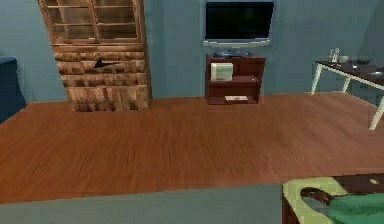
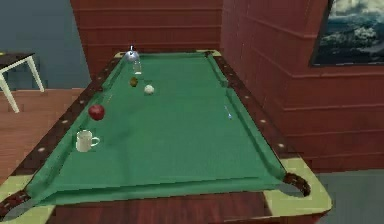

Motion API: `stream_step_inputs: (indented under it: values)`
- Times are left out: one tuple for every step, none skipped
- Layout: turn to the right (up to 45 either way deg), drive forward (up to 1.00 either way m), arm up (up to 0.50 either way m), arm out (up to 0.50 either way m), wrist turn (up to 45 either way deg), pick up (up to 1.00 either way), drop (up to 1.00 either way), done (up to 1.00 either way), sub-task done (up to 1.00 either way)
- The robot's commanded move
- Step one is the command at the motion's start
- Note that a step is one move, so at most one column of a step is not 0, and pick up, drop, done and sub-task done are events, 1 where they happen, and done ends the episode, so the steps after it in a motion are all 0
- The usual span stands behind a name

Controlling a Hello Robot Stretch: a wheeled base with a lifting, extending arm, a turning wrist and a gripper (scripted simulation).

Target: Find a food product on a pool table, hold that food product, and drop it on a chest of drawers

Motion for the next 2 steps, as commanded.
stream_step_inputs:
  values:
    - [0.0, 1.00, 0.00, 0.00, 0.0, 0.00, 0.00, 0.00, 0.00]
    - [0.0, 0.15, 0.00, 0.00, 0.0, 0.00, 0.00, 0.00, 0.00]
